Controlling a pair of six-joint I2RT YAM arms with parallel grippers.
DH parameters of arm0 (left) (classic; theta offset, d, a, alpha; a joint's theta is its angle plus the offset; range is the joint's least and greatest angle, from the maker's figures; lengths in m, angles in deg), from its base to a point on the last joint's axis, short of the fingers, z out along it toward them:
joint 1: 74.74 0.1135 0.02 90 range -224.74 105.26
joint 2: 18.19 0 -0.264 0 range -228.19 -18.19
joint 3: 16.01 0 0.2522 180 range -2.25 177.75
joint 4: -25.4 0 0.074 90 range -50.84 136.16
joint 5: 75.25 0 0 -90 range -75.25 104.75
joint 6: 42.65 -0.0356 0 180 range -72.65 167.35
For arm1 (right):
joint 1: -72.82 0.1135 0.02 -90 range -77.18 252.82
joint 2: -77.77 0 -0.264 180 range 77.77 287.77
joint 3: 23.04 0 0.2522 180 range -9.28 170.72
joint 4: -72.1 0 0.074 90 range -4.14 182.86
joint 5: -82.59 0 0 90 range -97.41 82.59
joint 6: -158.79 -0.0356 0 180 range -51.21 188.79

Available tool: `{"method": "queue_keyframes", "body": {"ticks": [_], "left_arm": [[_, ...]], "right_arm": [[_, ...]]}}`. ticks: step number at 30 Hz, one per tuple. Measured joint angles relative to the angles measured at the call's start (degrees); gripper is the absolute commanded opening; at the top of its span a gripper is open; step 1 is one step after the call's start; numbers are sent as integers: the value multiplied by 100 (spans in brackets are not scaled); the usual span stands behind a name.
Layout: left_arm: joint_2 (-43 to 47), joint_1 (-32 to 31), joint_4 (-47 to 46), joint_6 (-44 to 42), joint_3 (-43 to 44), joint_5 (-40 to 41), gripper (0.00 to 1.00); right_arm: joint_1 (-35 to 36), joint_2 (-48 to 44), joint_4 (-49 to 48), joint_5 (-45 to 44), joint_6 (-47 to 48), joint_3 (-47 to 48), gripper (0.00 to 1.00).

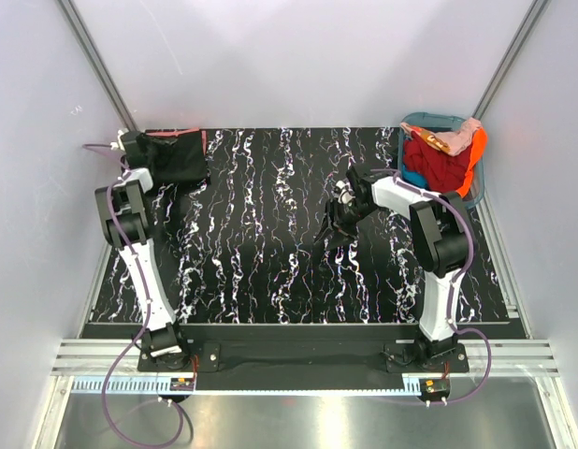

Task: Fold and stack the t-shirts
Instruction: Neatly place the folded tshirt to the corner

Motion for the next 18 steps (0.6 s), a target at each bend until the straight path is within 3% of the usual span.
{"method": "queue_keyframes", "body": {"ticks": [7,18], "left_arm": [[1001,-120,-568,-26,-1147,-321,28],[1163,-264,-704,-22,-1954,-463,30]], "right_arm": [[0,-332,-79,0,-20,-321,53],[0,-490,-98,-9,-24,-428,53]]}}
